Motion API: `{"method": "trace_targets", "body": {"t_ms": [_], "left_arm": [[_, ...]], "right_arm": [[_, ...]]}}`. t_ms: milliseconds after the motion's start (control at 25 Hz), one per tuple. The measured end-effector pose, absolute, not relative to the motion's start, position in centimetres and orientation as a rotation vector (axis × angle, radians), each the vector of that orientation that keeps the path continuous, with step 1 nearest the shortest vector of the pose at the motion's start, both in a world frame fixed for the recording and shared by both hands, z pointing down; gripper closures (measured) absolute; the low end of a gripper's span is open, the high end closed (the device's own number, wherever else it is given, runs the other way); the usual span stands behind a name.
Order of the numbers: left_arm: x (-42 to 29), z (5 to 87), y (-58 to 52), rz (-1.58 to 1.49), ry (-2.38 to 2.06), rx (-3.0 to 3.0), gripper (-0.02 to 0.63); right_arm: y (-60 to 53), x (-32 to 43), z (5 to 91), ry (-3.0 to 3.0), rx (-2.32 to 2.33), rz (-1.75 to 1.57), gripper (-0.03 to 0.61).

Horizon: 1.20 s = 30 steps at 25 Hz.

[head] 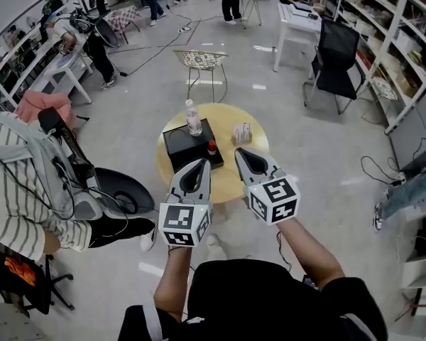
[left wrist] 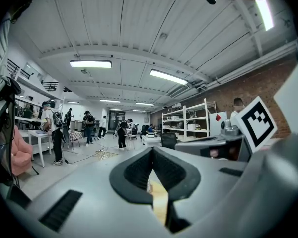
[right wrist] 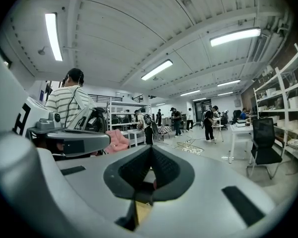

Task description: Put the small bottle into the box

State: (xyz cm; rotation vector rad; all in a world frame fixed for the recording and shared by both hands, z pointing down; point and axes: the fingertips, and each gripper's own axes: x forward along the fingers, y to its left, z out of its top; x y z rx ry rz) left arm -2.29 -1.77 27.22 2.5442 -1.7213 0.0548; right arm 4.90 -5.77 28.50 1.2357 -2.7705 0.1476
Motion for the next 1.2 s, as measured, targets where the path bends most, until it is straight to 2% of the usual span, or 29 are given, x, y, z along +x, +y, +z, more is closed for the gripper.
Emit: {"method": "trace_targets", "body": {"t_ms": [1200], "left_arm": [[1.7,27.9,5.0,0.03,-1.805,2.5,0.603]], "right_arm": [[0.4,9.4,29.6,-2.804,1.175,0.131,0.577]]}}
